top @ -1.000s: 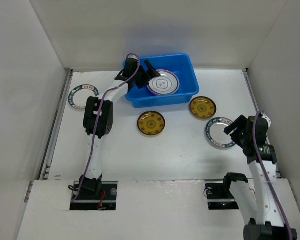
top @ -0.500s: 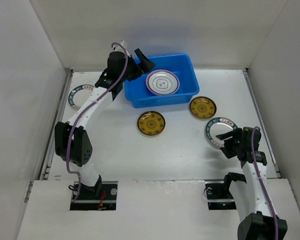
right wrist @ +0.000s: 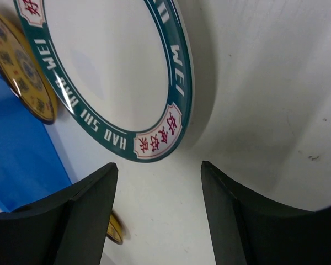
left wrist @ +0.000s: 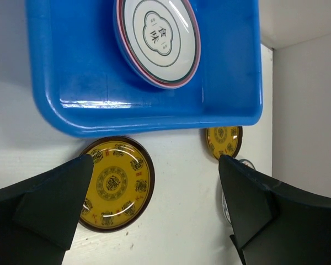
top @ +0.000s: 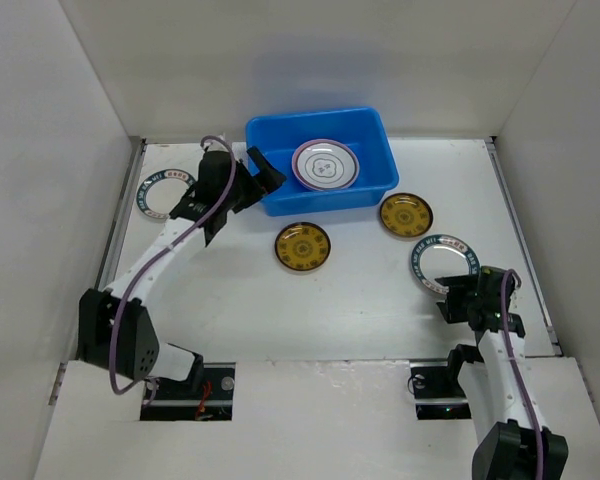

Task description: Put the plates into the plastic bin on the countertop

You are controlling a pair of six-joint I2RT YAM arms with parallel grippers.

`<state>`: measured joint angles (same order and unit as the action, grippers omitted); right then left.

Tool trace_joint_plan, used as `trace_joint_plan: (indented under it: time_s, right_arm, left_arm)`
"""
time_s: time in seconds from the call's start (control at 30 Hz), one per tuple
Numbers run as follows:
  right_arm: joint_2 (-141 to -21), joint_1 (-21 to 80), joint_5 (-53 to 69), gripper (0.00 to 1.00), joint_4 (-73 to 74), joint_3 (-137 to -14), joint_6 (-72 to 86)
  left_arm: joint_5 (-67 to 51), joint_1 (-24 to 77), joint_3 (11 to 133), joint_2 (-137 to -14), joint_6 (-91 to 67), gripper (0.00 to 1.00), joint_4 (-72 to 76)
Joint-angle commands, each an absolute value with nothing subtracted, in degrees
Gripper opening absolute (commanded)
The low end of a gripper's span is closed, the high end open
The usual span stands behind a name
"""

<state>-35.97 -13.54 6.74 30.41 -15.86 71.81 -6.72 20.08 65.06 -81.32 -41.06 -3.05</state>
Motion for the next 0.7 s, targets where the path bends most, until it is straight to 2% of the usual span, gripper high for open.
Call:
trace_joint_plan:
  time_s: [0.0, 0.33, 0.43, 0.53, 0.67]
  right_arm:
    - [-35.3, -14.0, 4.1, 0.67, 28.9, -14.9, 82.3]
    - [-44.6, -14.4, 1.9, 0.66, 22.8, -14.0, 86.4]
    - [-46.8, -14.3, 1.1, 0.63, 20.0, -14.0, 87.6]
    - [-48.9, -14.6, 1.0, 0.53, 17.8, -13.4, 88.4]
    - [-51.1, -14.7, 0.2, 0.23, 15.2, -13.3, 88.9]
  left_arm:
    - [-5.0, 18.9, 62.7, -75.2, -41.6, 1.0, -1.7]
    - [-5.0, 15.9, 56.3, -67.2, -41.5, 1.0, -4.4]
    - [-5.3, 14.5, 54.9, -65.6, -41.7, 1.0, -4.5]
    - [-5.3, 14.1, 54.2, -64.5, -41.7, 1.0, -4.9]
    - [-5.2, 13.2, 53.5, -63.2, -41.7, 1.0, -5.5]
